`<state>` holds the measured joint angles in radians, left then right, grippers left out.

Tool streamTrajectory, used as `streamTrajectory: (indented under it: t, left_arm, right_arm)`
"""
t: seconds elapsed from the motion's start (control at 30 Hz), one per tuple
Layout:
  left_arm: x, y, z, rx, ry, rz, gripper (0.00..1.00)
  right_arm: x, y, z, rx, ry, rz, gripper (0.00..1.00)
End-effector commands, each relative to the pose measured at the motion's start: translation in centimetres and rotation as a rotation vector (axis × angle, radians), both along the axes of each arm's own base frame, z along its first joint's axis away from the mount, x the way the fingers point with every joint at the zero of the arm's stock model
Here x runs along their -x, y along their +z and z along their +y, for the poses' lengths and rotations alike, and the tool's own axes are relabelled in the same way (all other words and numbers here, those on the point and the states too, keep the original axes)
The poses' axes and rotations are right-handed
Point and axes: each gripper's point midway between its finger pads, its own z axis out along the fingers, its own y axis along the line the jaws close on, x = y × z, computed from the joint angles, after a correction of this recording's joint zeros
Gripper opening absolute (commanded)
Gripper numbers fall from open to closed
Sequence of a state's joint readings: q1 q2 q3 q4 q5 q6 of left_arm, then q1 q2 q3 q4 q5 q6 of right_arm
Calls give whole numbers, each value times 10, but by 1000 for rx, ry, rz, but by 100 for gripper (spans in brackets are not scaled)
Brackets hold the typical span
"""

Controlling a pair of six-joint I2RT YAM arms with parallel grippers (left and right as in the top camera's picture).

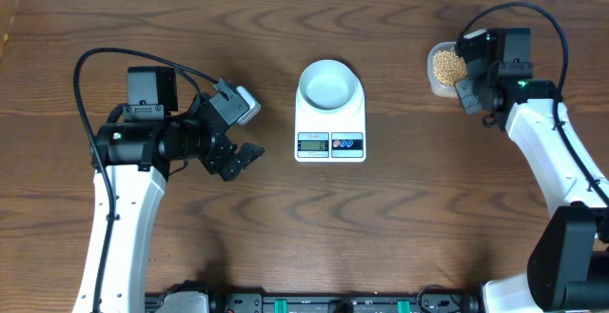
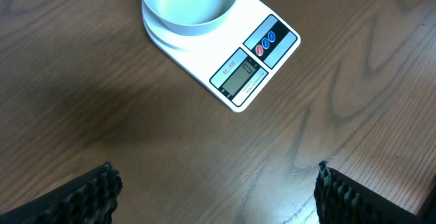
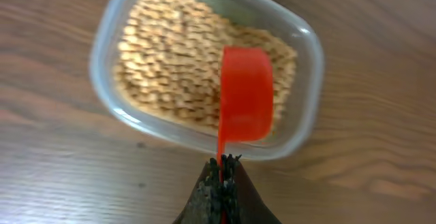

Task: Scoop item into bowl and weigh 50g on scale
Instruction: 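Push the red scoop through the soybeans with the right gripper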

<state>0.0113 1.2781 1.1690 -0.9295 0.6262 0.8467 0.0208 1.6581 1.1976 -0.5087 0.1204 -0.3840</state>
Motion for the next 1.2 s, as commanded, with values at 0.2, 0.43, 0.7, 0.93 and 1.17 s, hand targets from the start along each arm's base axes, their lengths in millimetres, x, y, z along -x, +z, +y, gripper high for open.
streamTrajectory:
  t: [0.2,0.43,0.7,0.93,1.17]
  left_arm:
    - [-3,10,0,3,-12,-38,93]
    - [-3,10,0,3,-12,-38,93]
    - [-3,10,0,3,-12,-38,93]
    - [-3,10,0,3,-12,-38,93]
    - [-3,10,0,3,-12,-38,93]
  right_arm:
    - [-9,-16,7,-268,-78,17,1]
    - [-10,-21,-2,-291,-135,21,1]
    - [-10,-22,-7,-304,-167,20,1]
    - [-9,-21,10,-428,-166,37,1]
    - [-9,-19,14,-482,-176,42,1]
